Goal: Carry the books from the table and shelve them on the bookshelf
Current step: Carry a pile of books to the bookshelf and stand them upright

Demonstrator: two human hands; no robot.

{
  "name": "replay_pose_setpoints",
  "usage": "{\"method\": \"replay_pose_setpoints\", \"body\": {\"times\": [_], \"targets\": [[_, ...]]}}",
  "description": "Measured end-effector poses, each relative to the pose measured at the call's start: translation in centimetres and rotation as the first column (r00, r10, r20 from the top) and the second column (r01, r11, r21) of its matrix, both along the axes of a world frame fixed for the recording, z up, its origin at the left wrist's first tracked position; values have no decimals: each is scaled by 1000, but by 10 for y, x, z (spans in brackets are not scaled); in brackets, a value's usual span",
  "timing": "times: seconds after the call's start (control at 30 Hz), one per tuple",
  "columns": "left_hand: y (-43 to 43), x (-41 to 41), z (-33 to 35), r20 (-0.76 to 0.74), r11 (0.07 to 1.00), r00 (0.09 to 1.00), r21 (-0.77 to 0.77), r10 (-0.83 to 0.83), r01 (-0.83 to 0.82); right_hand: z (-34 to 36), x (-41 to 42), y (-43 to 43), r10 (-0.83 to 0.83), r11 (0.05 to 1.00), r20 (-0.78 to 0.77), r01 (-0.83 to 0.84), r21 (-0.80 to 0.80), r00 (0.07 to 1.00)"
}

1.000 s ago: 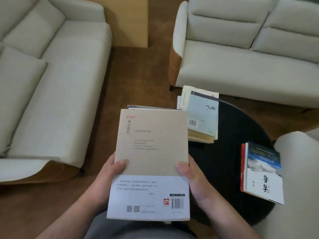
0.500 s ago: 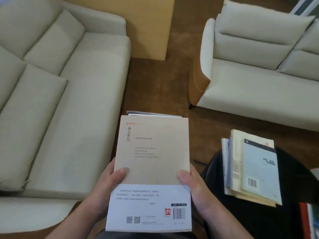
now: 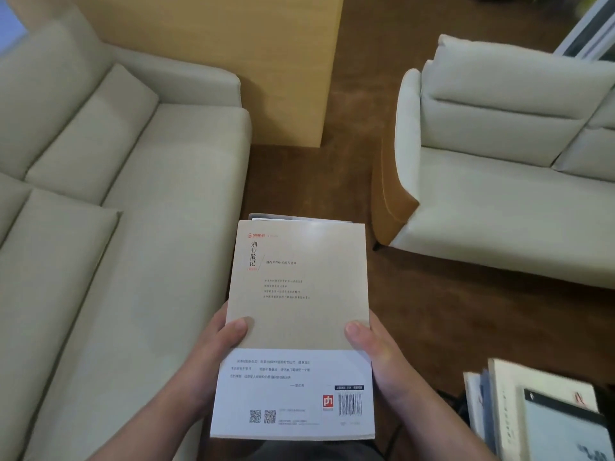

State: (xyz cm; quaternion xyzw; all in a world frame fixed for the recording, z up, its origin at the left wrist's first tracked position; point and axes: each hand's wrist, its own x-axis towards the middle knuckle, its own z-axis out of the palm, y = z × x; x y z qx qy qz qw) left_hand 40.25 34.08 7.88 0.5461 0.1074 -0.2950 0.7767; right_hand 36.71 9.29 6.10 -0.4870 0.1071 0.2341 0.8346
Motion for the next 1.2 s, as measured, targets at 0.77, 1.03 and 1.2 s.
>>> {"method": "replay_pose_setpoints", "body": {"times": [0.77, 1.03, 1.2], "targets": [[-133, 425, 8, 38, 998, 998, -39, -46, 47, 23, 403, -133, -88, 981, 40, 93, -170, 995], [-168, 615, 12, 110, 982, 976, 64, -185, 179, 36, 566, -165, -215, 936, 47, 220, -274, 975], [-201, 697, 25, 100, 961, 956, 24, -276, 275, 36, 640, -187, -348, 919, 18, 345, -189, 937]]}}
